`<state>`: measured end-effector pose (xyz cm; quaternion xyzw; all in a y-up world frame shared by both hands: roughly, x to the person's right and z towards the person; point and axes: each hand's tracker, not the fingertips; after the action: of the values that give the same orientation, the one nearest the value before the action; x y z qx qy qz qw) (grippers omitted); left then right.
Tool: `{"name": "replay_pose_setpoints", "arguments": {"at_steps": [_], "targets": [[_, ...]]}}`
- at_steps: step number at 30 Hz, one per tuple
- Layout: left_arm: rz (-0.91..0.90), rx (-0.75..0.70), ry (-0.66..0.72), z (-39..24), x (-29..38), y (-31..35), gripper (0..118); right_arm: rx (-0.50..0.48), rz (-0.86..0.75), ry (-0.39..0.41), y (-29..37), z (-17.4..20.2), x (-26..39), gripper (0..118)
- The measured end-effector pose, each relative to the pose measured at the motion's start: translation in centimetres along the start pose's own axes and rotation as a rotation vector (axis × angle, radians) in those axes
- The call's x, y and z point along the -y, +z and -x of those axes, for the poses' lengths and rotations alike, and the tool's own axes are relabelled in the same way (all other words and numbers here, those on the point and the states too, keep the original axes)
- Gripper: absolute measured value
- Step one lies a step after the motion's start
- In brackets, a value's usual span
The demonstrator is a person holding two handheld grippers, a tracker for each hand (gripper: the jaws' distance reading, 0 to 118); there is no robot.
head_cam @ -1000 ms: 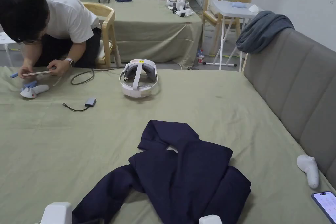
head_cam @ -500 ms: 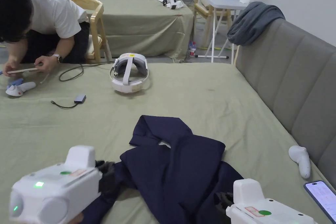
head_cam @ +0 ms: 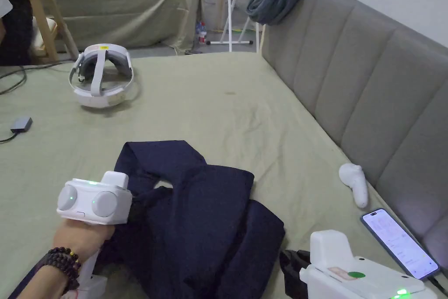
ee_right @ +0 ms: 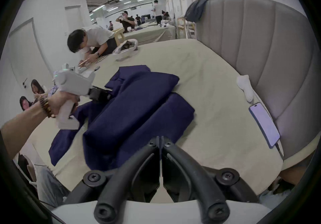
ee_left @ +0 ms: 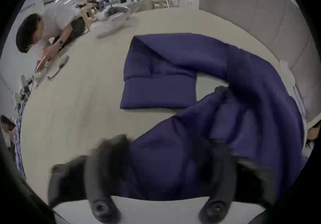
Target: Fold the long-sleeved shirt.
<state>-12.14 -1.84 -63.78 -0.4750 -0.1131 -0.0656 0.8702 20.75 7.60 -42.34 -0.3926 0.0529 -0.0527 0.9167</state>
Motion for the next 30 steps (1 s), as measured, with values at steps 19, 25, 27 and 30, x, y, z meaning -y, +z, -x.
{"name": "replay_pose_setpoints", "arguments": {"at_steps": [19, 25, 27, 30], "targets": [[-0.3, 0.009, 0.08, 3.7, 3.8, 18.2, 12, -0.071, 0.322, 0.124, -16.5, -2.8, -8.9, 5], [-0.396, -0.011, 0.156, 6.8, 2.3, 22.2, 12, -0.067, 0.104, 0.076, -10.2, -2.1, -13.7, 5], [-0.45, -0.047, 0.157, 8.1, 0.8, 24.4, 12, -0.074, -0.009, 0.073, -7.0, -1.9, -16.9, 5], [-0.522, -0.099, 0.16, 10.8, -2.2, 28.5, 12, 0.066, -0.207, 0.028, 0.3, -1.3, -22.2, 5]]}}
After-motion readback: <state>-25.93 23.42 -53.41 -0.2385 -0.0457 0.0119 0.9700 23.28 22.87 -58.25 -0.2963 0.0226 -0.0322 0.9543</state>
